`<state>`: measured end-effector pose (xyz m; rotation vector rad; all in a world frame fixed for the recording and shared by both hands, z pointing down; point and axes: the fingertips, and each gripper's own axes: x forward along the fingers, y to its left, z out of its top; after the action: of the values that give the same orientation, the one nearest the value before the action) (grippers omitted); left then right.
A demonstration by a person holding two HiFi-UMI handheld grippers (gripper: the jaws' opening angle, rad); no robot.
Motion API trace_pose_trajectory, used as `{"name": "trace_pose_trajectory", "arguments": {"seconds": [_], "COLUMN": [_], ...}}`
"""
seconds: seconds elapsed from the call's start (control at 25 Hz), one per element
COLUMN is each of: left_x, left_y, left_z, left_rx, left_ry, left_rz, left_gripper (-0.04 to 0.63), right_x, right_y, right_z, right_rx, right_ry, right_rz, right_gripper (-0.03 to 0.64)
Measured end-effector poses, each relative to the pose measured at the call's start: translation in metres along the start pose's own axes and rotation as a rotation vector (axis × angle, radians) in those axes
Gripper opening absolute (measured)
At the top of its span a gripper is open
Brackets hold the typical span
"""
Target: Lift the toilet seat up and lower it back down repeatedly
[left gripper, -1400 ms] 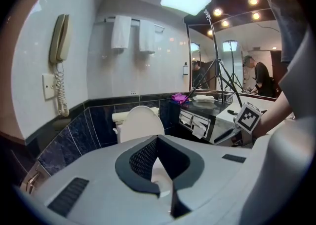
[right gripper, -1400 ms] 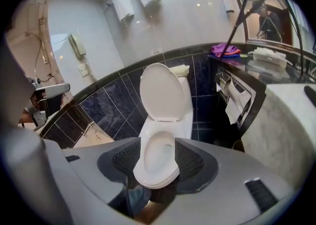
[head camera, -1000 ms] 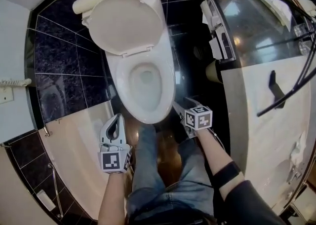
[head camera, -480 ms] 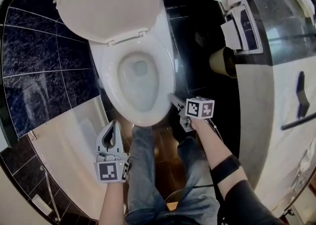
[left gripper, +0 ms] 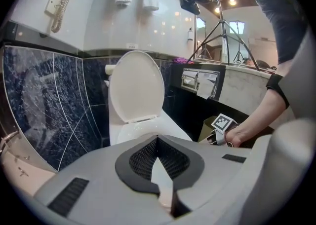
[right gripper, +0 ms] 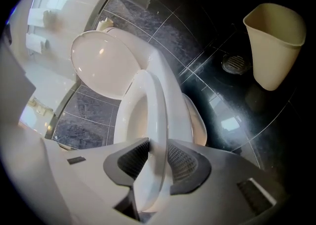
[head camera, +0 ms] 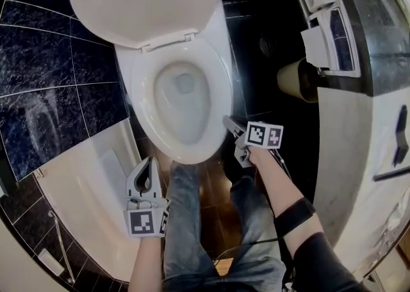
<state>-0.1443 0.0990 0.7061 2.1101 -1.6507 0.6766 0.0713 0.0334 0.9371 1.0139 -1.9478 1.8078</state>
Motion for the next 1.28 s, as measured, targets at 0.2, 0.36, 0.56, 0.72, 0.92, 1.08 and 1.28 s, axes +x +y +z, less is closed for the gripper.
{"name": "trace_pose_trajectory", "arguments": {"seconds": [0.2, 0.36, 0.56, 0.72, 0.92, 1.08, 1.28], "left_x": [0.003, 0.003, 0.002, -0.003, -0.018, -0.047, -0.067], "left_y": [-0.005, -0.008, -0.01, -0.015, -0.026, -0.024, -0.02], "left_z": [-0.006, -0.006, -0.011, -0.006, 0.006, -0.015, -0.072], "left_rx": [-0.009, -0.009, -0.013, -0.039, -0.119, -0.112, -0.103], "left_ry": [0.014, 0.013, 0.023, 0.026, 0.048, 0.114, 0.266], "left_rz": [-0.004, -0.008, -0.01, -0.016, -0.02, -0.02, -0.028], "left_gripper": [-0.003, -0.003, -0.003, -0.003, -0.003, -0.003, -0.003], "right_x": [-0.001, -0.002, -0.01, -0.023, -0.042, -0.06, -0.08], "right_y": [0.001, 0.001, 0.01, 0.026, 0.051, 0.078, 0.112], "right_z": [0.0, 0.002, 0.003, 0.007, 0.018, 0.031, 0.051], "right_rx": [0.025, 0.027, 0.036, 0.038, 0.042, 0.052, 0.059], "right_ry": [-0.001, 0.005, 0.009, 0.015, 0.026, 0.028, 0.031], "right_rz": [-0.009, -0.021, -0.009, -0.002, 0.005, 0.01, 0.024], "right_gripper": [0.124, 0.124, 0.121, 0.12, 0.12, 0.121, 0.123]}}
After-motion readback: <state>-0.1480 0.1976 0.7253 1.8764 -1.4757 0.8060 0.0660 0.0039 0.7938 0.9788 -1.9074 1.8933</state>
